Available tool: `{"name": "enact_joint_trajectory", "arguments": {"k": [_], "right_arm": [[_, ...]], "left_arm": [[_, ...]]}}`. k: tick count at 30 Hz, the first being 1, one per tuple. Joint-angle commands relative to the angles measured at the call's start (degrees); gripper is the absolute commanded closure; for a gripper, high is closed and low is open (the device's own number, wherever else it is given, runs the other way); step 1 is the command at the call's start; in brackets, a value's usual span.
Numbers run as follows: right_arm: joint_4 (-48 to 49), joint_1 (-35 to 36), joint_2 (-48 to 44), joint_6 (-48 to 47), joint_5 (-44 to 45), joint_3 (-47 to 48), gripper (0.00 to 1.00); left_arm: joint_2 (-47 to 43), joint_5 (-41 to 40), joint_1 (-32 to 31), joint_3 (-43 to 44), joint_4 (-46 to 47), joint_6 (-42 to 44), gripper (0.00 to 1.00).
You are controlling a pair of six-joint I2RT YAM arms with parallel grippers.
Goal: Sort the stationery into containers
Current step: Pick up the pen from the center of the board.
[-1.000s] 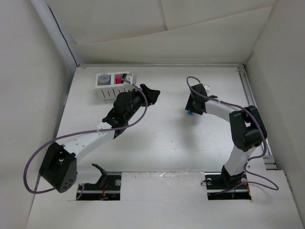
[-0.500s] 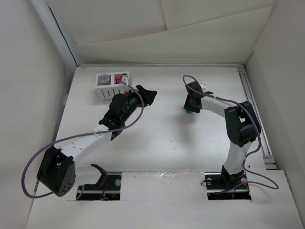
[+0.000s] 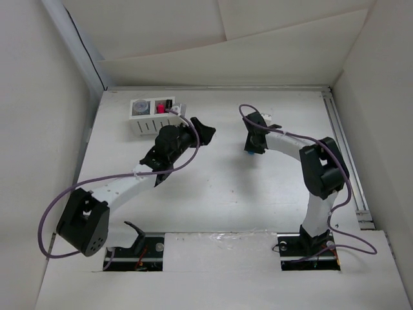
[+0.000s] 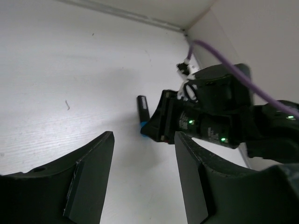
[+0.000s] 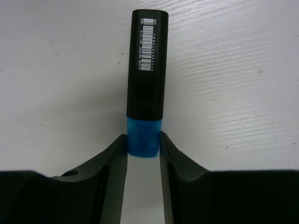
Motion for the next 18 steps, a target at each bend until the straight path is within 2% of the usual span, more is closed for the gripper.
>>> {"name": "enact_joint_trajectory", "arguments": {"k": [1, 4, 7, 10, 15, 18], "right_arm": [[1.0, 0.34, -0.01, 0.35, 0.87, 1.62, 0.73], [2.32, 0.34, -0.01, 0.35, -1.05, 0.13, 0.81], [4.86, 0.87, -2.54, -0.79, -2.11, -2.5, 0.84], [6.97, 2.1, -7.62, -2.19, -2.64, -5.83, 0.84], [10.67, 2.63, -16.25, -4.92, -9.57, -9.72, 0.84], [10.67, 4.02, -19.6, -6.15, -11.08, -11.29, 0.83]], "left_arm": [[2.61, 0.09, 0.09, 2.48, -1.67, 0.96, 0.49], [3.23, 0.09, 0.62, 2.48, -1.67, 0.96, 0.49], [3.23, 0.09, 0.62, 1.96, -1.67, 0.96, 0.46], [4.98, 2.89, 2.28, 1.96, -2.28, 0.43, 0.44], [8.15, 13.86, 7.21, 0.47, 1.32, -3.17, 0.44], [9.73, 16.52, 7.74, 0.99, 1.85, -3.88, 0.44]]}}
